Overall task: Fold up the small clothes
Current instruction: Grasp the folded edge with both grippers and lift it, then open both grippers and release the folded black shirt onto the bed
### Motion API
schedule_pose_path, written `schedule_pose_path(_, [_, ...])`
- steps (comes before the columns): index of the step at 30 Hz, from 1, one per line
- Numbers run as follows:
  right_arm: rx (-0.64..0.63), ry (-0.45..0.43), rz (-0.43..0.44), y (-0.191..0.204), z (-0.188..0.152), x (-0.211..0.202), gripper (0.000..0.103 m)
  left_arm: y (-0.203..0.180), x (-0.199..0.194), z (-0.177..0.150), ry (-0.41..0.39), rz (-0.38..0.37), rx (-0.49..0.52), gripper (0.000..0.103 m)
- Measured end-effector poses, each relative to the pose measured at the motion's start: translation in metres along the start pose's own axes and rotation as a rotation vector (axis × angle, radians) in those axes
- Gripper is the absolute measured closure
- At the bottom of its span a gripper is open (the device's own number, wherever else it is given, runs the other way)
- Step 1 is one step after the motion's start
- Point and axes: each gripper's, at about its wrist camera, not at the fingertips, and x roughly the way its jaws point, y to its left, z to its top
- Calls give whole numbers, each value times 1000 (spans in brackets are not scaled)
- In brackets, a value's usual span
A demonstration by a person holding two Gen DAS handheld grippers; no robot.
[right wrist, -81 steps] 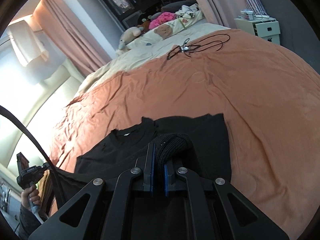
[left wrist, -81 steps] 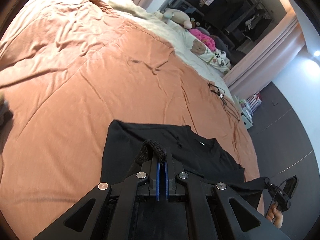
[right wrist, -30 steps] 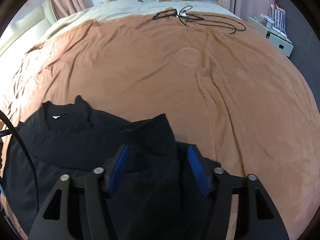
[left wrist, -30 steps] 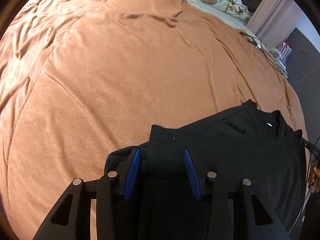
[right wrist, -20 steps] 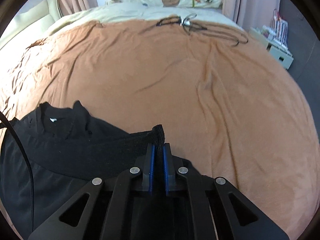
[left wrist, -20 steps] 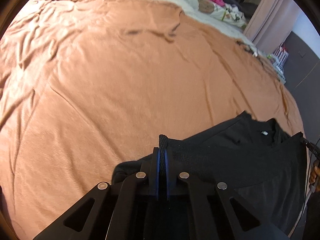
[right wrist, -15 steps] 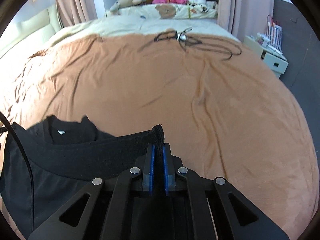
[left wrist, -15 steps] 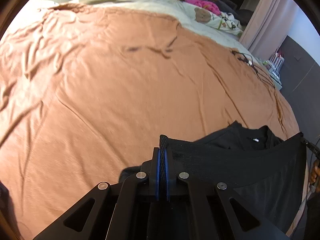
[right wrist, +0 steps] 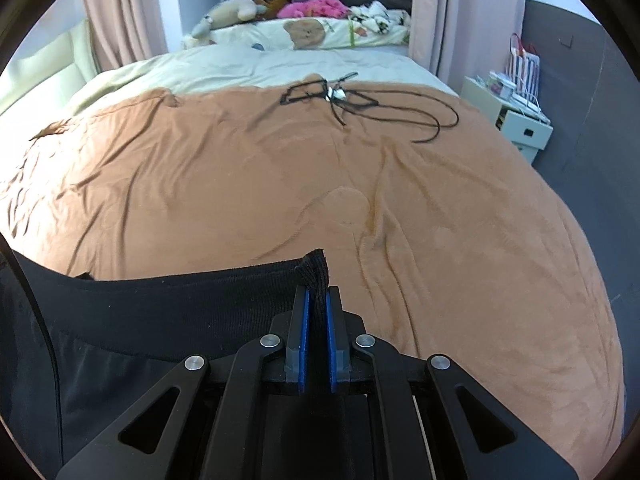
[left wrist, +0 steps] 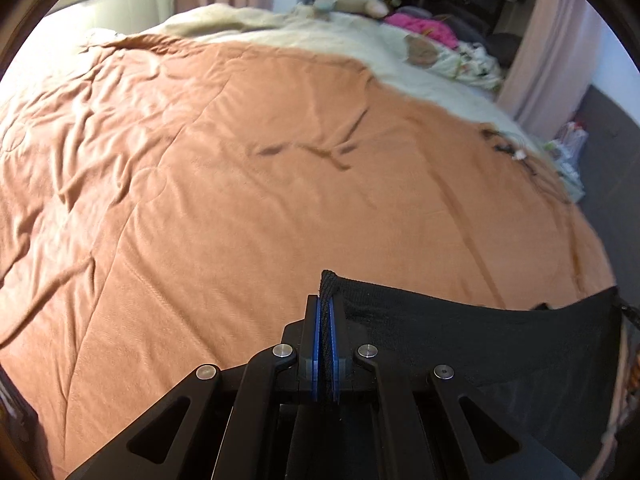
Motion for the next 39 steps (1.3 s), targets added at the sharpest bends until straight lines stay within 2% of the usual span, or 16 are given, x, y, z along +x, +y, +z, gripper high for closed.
schedule_pose_path(6, [0, 78, -23, 7, 10, 51, 99, 12, 48, -11, 81, 59, -46, 99])
schedule_pose_path(10, [-2, 108, -34, 8, 14, 78, 99, 18, 69, -14, 100, 72, -53, 99])
schedule_pose_path(15, [-1, 114, -40, 7, 19, 101, 99, 19, 76, -11, 87, 82, -52, 99])
schedule_pose_path(18, [8, 145, -54, 6, 18, 115, 99, 15, 84, -11, 111, 101, -20, 99])
schedule_pose_path(20, [13, 192, -60, 7, 13, 123, 97, 14, 81, -9, 113, 118, -13, 94])
schedule_pose_path(21, [12, 187, -66, 8, 14, 123, 96, 17, 78, -8, 119, 119, -24, 93])
schedule_pose_path(22, [13, 170, -66, 8, 16, 120, 92, 19, 75, -8, 127, 117, -37, 86])
schedule_pose_path(23, [15, 167, -64, 8, 17, 117, 85, 22, 70, -8, 130, 115, -48, 83])
schedule_pose_path(25, [30, 165, -50, 5, 19, 108, 65, 26, 56, -7, 112, 104, -59, 70])
schedule_pose_path(26, [35, 148, -39, 2, 20, 101, 51, 27, 50, -8, 104, 100, -62, 66])
schedule_pose_path(27, [37, 133, -33, 1, 20, 94, 46, 29, 42, -9, 96, 95, -64, 59])
schedule_pose_path(28, [42, 115, -27, -1, 20, 85, 45, 31, 32, -12, 90, 89, -66, 55])
schedule_pose_path(32, [92, 98, 26, -14, 9, 54, 45, 34, 2, -22, 79, 70, -58, 51])
schedule_pose_path(34, [91, 81, 21, -19, 4, 38, 45, 35, -12, -25, 70, 68, -60, 44])
schedule_pose_path(37, [107, 55, 34, -30, -3, 13, 45, 35, -35, -32, 53, 68, -54, 42])
schedule_pose_path(39, [113, 49, 34, -33, -8, -2, 38, 35, -48, -36, 50, 66, -49, 42])
